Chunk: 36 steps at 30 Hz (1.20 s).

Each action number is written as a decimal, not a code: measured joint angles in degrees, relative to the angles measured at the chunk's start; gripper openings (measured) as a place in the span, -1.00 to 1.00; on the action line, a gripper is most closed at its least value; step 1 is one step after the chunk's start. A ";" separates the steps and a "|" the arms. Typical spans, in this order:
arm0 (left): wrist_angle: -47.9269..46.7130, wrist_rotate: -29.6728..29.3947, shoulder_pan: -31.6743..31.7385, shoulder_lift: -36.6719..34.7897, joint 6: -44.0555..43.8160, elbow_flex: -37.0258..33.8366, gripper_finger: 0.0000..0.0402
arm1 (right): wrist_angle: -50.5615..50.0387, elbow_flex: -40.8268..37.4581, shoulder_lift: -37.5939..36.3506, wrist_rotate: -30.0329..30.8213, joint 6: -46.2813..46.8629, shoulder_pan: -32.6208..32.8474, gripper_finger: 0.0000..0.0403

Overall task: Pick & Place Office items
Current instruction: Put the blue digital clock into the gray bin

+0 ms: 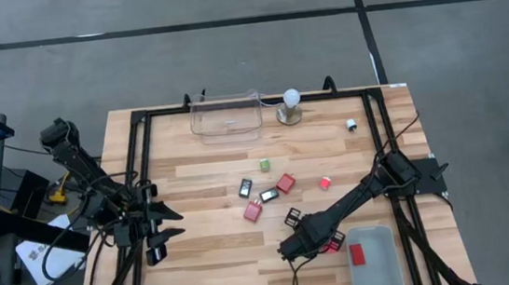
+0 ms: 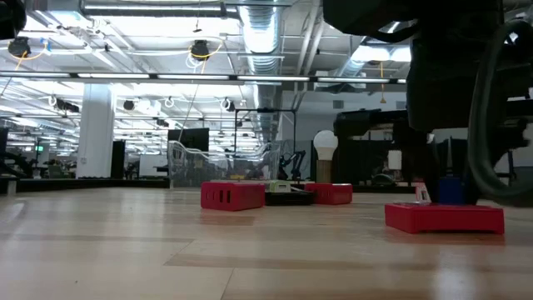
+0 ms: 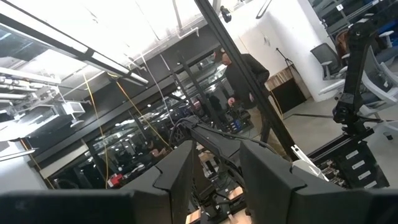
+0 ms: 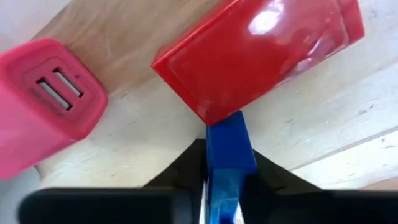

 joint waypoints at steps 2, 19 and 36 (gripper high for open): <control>0.00 0.00 0.00 0.00 0.00 0.00 -0.36 | 0.07 0.03 -0.04 0.36 -0.01 -0.04 -0.80; 0.00 -0.15 0.00 0.00 -0.13 0.00 -0.36 | -22.26 17.35 -0.37 14.16 10.10 0.92 -0.78; -0.05 -0.09 0.02 -0.01 -0.61 0.00 -0.36 | -27.26 15.79 -13.17 3.96 67.09 17.43 -0.77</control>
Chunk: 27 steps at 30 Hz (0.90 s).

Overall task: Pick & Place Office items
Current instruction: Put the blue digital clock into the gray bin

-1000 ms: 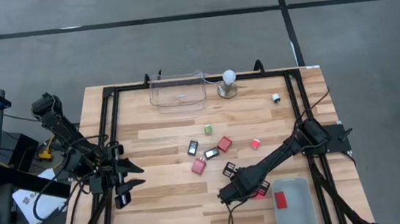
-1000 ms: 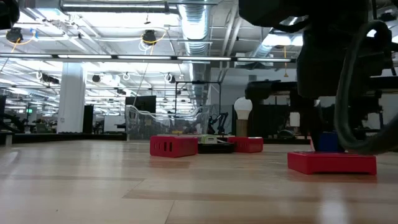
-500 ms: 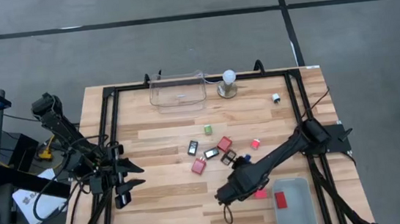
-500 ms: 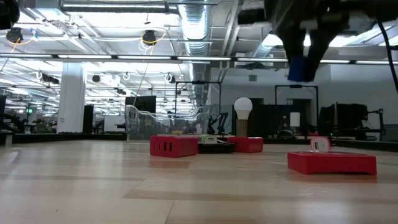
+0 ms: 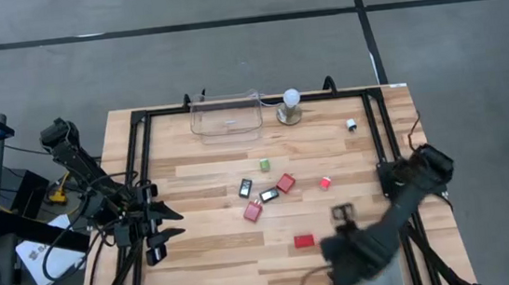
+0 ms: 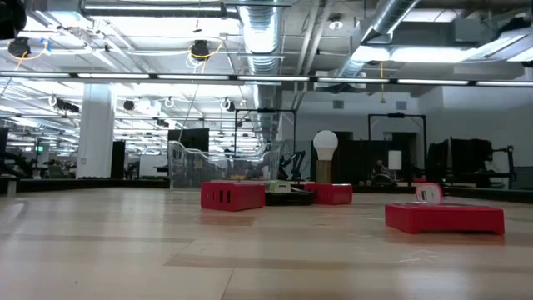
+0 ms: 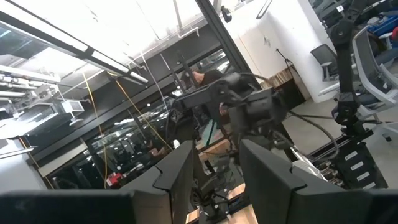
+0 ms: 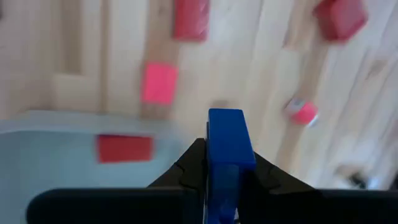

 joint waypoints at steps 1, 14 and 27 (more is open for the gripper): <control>0.00 0.01 0.00 -0.02 0.00 0.00 -0.36 | -0.16 -0.42 -0.35 -0.95 3.14 1.59 -0.76; 0.53 0.20 -0.01 -0.02 0.36 0.02 -0.36 | 3.48 -6.14 0.04 -5.17 34.92 15.85 -0.73; 0.50 0.22 0.01 -0.02 0.61 0.01 -0.36 | 21.92 -18.44 0.13 -5.06 35.30 17.10 -0.72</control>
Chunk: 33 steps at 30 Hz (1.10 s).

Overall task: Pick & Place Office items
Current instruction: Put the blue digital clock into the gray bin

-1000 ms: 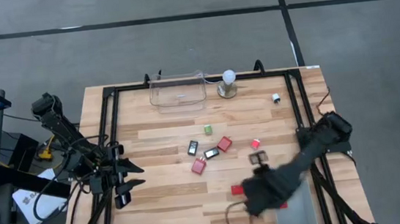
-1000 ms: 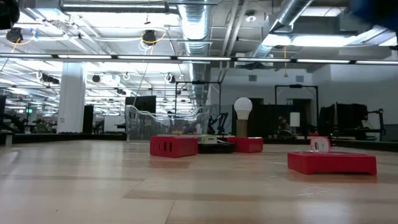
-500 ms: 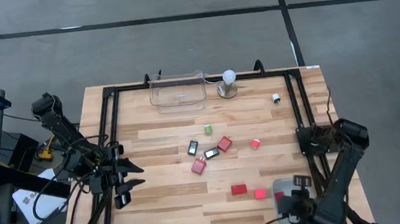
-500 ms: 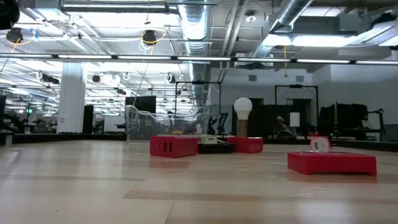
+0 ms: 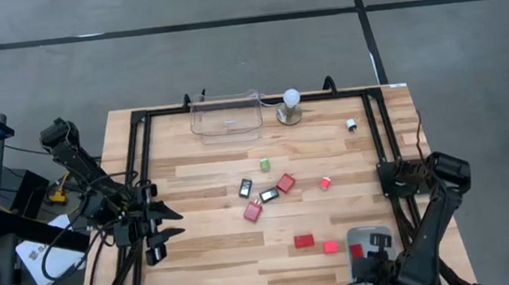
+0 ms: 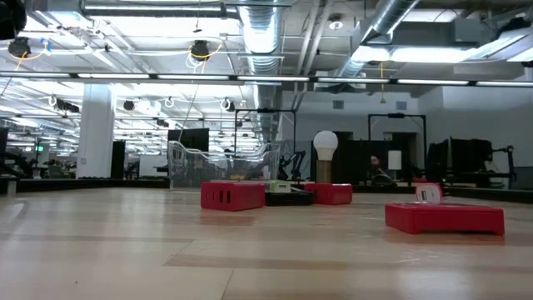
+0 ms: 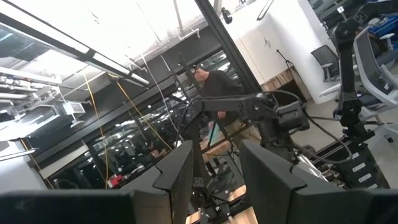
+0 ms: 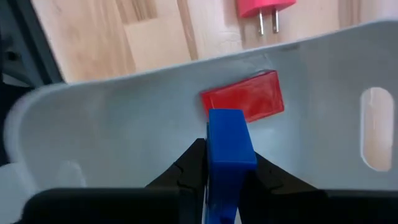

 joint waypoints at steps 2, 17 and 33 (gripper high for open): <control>0.00 0.01 0.00 0.00 0.00 -0.01 -0.36 | 1.70 -1.82 -0.02 0.00 -0.68 0.02 -0.72; -0.02 0.02 -0.02 0.00 -0.15 0.00 -0.36 | 8.25 -7.25 -0.02 -0.02 -2.33 -0.02 -0.72; -0.04 0.04 -0.01 0.00 -0.17 -0.01 -0.36 | 7.17 -7.25 -0.02 -0.05 -1.06 -0.02 -0.45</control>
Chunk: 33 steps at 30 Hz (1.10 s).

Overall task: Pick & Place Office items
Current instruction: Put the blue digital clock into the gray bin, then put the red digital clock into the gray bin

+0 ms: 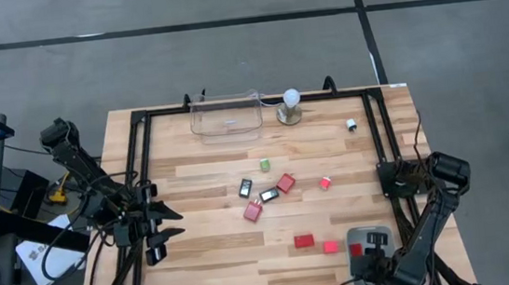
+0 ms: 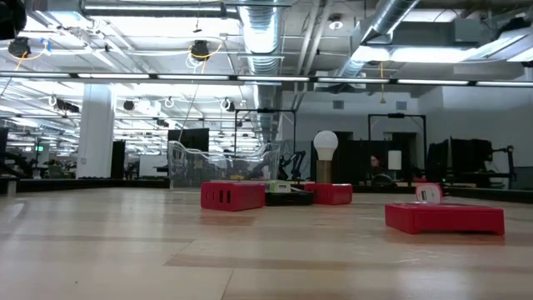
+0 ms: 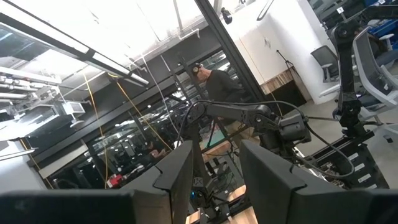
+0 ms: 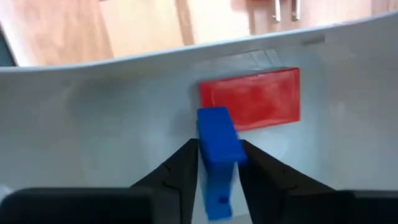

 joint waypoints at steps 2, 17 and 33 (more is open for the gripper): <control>0.00 -0.01 0.00 0.00 0.00 0.01 -0.36 | -0.79 0.00 0.00 -0.01 0.80 0.00 -0.37; 0.00 0.01 -0.01 0.00 0.10 0.01 -0.36 | -14.62 6.34 -0.13 7.61 1.87 -2.88 -0.17; 0.01 1.96 0.88 0.00 -0.15 0.01 -0.36 | -12.83 21.62 -0.20 31.78 -12.49 -8.57 -0.04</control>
